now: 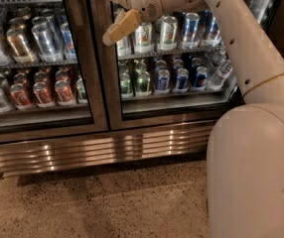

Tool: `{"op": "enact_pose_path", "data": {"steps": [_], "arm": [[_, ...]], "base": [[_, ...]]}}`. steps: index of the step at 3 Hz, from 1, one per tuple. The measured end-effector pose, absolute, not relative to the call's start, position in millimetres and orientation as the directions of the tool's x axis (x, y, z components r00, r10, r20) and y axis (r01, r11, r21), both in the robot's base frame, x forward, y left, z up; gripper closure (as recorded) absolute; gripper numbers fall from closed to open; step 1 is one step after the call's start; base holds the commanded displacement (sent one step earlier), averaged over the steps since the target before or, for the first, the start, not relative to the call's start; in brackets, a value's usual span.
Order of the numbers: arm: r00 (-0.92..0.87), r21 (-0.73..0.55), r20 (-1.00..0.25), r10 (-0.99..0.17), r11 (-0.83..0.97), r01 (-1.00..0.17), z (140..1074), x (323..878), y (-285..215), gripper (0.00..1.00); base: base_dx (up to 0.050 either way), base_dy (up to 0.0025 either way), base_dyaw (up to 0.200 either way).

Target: Open right fridge door

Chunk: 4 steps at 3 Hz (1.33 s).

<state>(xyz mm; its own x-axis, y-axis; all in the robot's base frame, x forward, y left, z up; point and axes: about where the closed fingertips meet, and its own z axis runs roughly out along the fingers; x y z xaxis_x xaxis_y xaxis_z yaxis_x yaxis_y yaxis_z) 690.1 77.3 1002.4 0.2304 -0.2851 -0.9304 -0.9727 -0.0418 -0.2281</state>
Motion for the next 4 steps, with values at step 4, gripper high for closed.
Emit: {"op": "enact_pose_path", "data": {"steps": [4], "arm": [[0.262,-0.244,-0.934,-0.243,-0.1,-0.965,1004.3,708.4,94.3,0.0]], "base": [[0.0,0.0,0.0]]}}
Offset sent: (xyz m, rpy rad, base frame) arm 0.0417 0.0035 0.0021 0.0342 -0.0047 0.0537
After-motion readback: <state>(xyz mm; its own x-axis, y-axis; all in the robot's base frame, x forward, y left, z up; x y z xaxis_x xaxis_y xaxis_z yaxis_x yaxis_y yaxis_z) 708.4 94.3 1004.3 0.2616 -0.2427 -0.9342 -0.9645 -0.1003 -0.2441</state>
